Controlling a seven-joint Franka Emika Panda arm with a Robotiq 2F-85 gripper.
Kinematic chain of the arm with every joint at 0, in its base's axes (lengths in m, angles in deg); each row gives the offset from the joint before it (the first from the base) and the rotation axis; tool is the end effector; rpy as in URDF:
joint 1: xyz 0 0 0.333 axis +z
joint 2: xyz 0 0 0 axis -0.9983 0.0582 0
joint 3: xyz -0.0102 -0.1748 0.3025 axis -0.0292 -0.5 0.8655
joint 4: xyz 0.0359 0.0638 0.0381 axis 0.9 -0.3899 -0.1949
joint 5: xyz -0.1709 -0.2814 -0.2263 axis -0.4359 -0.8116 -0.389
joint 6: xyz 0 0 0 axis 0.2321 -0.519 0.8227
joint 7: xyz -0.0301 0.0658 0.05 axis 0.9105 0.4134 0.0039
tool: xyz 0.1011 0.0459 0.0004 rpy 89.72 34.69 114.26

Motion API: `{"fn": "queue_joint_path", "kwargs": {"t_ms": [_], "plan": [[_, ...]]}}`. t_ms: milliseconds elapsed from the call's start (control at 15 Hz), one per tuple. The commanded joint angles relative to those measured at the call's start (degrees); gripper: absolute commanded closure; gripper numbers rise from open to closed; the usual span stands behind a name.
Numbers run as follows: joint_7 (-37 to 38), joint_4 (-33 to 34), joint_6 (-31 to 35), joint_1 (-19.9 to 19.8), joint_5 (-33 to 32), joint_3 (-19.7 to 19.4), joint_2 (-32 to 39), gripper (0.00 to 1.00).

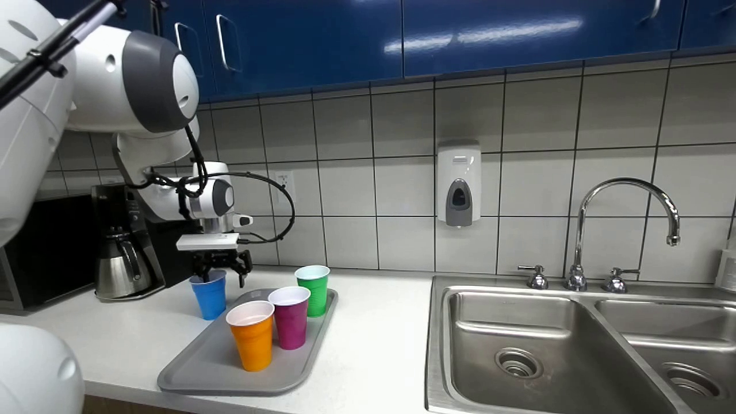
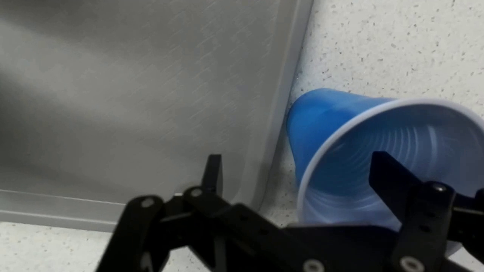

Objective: Put the purple, green and blue cups onto the tray

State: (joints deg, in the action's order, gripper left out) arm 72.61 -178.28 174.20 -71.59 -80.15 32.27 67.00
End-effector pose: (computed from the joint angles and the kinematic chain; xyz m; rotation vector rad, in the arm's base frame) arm 0.6633 0.2803 0.2713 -3.0404 -0.5981 -0.0406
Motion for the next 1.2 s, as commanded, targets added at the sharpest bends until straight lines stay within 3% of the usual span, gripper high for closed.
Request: {"fn": "queue_joint_path", "kwargs": {"t_ms": [0,600,1133], "plan": [[-2.27,3.24,-1.89,-0.14,1.01,0.32,1.58,0.28],[-3.62,3.08,-2.82,-0.52,2.95,1.68,2.14,0.97],[-6.70,2.47,-3.07,-1.43,5.62,2.95,0.49,1.00]]}}
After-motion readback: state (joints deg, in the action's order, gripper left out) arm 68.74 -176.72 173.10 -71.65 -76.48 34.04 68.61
